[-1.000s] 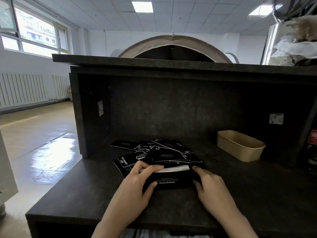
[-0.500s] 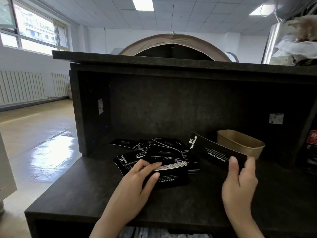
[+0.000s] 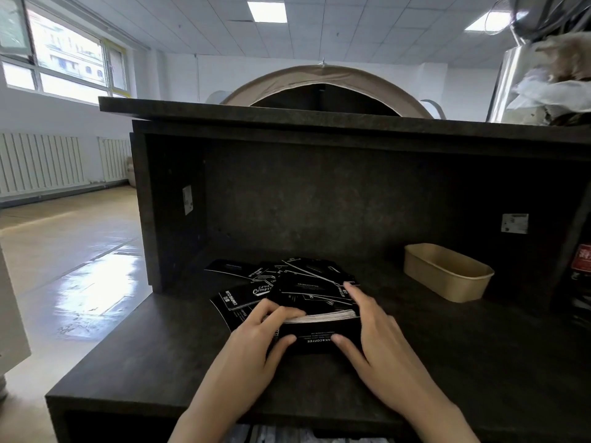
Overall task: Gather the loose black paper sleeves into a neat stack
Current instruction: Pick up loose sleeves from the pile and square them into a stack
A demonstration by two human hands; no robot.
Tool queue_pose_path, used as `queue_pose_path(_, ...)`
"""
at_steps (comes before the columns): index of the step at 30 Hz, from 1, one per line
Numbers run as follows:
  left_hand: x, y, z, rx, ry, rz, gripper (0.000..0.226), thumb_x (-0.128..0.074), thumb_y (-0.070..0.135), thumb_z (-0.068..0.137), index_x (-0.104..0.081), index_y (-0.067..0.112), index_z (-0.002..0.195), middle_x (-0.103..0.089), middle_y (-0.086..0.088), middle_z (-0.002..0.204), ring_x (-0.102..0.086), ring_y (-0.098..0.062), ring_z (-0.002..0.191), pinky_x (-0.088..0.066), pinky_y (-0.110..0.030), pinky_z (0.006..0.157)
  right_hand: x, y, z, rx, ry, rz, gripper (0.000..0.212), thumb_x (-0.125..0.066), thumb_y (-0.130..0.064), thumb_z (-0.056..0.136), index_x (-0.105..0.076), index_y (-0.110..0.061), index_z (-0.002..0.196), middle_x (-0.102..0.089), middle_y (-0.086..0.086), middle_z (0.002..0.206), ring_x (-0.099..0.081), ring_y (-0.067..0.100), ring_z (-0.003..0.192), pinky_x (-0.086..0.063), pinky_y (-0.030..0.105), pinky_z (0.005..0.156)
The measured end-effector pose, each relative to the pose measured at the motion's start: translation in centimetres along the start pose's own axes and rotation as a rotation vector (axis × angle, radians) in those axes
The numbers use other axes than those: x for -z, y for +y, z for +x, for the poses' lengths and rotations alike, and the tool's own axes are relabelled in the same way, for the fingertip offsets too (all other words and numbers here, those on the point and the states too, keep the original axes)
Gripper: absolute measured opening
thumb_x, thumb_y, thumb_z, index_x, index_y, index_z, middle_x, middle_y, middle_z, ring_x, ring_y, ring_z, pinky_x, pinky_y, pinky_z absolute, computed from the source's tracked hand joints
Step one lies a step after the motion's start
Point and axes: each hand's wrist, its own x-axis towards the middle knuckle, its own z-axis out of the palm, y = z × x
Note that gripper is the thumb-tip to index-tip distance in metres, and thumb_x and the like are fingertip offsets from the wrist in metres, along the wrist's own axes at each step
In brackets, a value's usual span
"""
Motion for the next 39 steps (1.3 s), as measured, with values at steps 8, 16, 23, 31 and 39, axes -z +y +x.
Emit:
queue_pose_path(8,-0.3,0.4,0.1,0.007,-0.105,0.005,0.039,-0.049,0.041,0.096,-0.035,0.045,0.131,-0.027,0.025,0.122,-0.052,0.004,0.099,-0.048,-0.024,0.090,-0.9,0.9,0.4,0.062,-0.112,0.139,0.038,-0.041,-0.042,0.099,-0.021,-0.053,0.130,-0.027,-0.016,0.140,-0.041,0.002,0.124,-0.042,0.026,0.102)
queue_pose_path(16,0.9,-2.0,1.6,0.192,0.285,-0.140,0.028,-0.048,0.029,0.098,-0.054,0.025,0.125,-0.054,0.012,0.119,-0.055,0.002,0.107,-0.044,-0.018,0.096,-0.6,1.0,0.4,0.018,-0.070,0.203,0.018,-0.046,-0.032,0.099,-0.034,-0.043,0.108,-0.035,-0.023,0.115,-0.046,-0.004,0.105,-0.047,0.025,0.090)
queue_pose_path(23,2.3,-7.7,3.2,0.435,-0.106,0.321,0.044,-0.057,0.034,0.094,-0.050,0.026,0.137,-0.051,0.002,0.138,-0.055,-0.019,0.121,-0.044,-0.036,0.102,-0.7,1.1,0.5,-0.059,-0.039,0.112,0.024,-0.044,-0.038,0.098,-0.032,-0.040,0.118,-0.035,-0.019,0.120,-0.049,0.005,0.106,-0.046,0.027,0.091)
queue_pose_path(31,2.0,-7.6,2.8,0.341,0.074,0.402,0.028,-0.058,0.032,0.093,-0.065,0.024,0.120,-0.068,0.003,0.117,-0.064,-0.019,0.106,-0.046,-0.033,0.090,-0.6,1.1,0.2,-0.081,-0.022,0.103,0.022,-0.045,-0.038,0.097,-0.032,-0.042,0.115,-0.039,-0.019,0.119,-0.049,0.005,0.109,-0.047,0.030,0.093)
queue_pose_path(39,3.6,-5.8,3.0,0.311,0.181,0.723,0.015,-0.077,0.010,0.073,-0.068,0.020,0.079,-0.069,-0.001,0.069,-0.067,-0.028,0.057,-0.041,-0.030,0.058,-0.2,0.9,-0.4,-0.075,-0.015,0.086,0.021,-0.043,-0.039,0.099,-0.030,-0.045,0.115,-0.042,-0.021,0.118,-0.047,0.007,0.104,-0.044,0.027,0.092)
